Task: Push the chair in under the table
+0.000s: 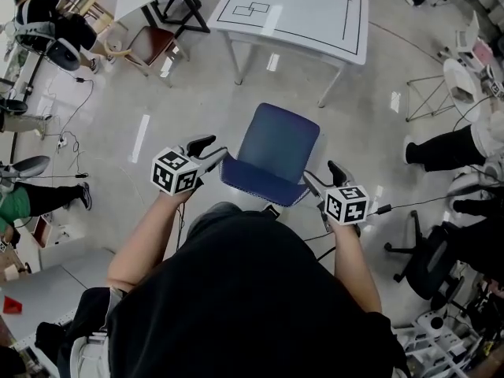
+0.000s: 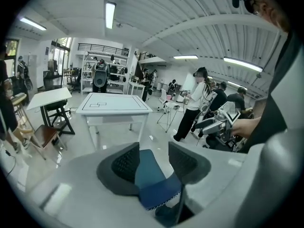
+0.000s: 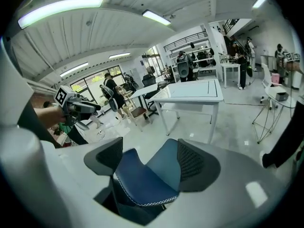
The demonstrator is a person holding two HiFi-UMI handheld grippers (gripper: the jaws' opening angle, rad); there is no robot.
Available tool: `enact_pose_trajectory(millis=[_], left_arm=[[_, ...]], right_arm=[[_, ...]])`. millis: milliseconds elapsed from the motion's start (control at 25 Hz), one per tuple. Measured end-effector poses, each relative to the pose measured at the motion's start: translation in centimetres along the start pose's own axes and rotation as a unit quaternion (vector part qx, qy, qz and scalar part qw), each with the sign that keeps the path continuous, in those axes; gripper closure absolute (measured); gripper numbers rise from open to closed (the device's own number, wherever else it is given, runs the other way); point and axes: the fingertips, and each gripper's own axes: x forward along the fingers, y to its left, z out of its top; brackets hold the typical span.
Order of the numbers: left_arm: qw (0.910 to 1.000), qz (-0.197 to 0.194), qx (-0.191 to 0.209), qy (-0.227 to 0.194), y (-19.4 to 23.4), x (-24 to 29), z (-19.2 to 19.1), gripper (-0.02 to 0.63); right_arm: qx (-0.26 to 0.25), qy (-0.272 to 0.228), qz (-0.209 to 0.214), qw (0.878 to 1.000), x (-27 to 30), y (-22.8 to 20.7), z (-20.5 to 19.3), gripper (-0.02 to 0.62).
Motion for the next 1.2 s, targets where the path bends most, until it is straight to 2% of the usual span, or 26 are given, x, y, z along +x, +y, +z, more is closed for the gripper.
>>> enact_pose_trajectory(millis=[80, 200, 320, 400, 480, 560, 640, 760, 880, 960, 1080, 1160, 1200], left_arm=[[0.9997, -0.007, -0.018, 0.013, 0.2, 0.4, -1.3, 0.299], [0.9974, -0.016, -0.065, 0.028, 1.3, 1.4, -3.7, 0.296], [0.9961, -0.013, -0.068, 0.054, 2.6, 2.4, -6.2, 0.291], [0.9948, -0.02, -0.066, 0.074, 3.2, 3.3, -8.0, 0.288], [0.992, -0.035, -0.083, 0.089, 3.9, 4.4, -9.8, 0.277], [0.9866, -0.043, -0.121, 0.1, 5.0, 5.4, -12.0, 0.259], [0.9803, -0.037, -0.152, 0.12, 6.4, 6.2, -14.6, 0.25], [0.9705, -0.034, -0.177, 0.16, 7.4, 7.3, -18.2, 0.244], [0.961, -0.046, -0.196, 0.19, 7.4, 8.1, -20.9, 0.238], [0.9606, -0.054, -0.185, 0.2, 7.6, 8.4, -22.1, 0.232], [0.9637, -0.077, -0.12, 0.226, 6.8, 8.7, -23.3, 0.226], [0.9596, -0.086, -0.081, 0.255, 6.4, 9.0, -24.4, 0.221], [0.9568, -0.088, -0.076, 0.267, 6.4, 9.2, -24.8, 0.218]], right_arm=[[-0.003, 0.015, 0.008, 1.0, 0.9, -0.1, -1.3, 0.204], [0.019, 0.034, 0.018, 0.999, 1.9, -0.7, -3.7, 0.199], [0.03, 0.062, 0.013, 0.998, 3.0, -1.6, -6.5, 0.195], [0.042, 0.084, 0.007, 0.996, 3.6, -2.3, -8.6, 0.193], [0.059, 0.107, -0.003, 0.992, 4.2, -3.3, -10.9, 0.193], [0.081, 0.131, -0.017, 0.988, 4.6, -4.2, -13.5, 0.193], [0.119, 0.154, -0.03, 0.98, 4.8, -5.1, -16.3, 0.192], [0.173, 0.176, -0.044, 0.968, 4.7, -6.2, -19.8, 0.192], [0.2, 0.198, -0.051, 0.958, 5.0, -6.7, -22.3, 0.192], [0.19, 0.212, -0.056, 0.957, 5.7, -6.6, -23.4, 0.193], [0.141, 0.23, -0.048, 0.962, 6.9, -5.4, -24.0, 0.195], [0.122, 0.238, -0.038, 0.963, 7.6, -4.5, -24.2, 0.195], [0.124, 0.24, -0.033, 0.962, 8.0, -4.2, -24.3, 0.195]])
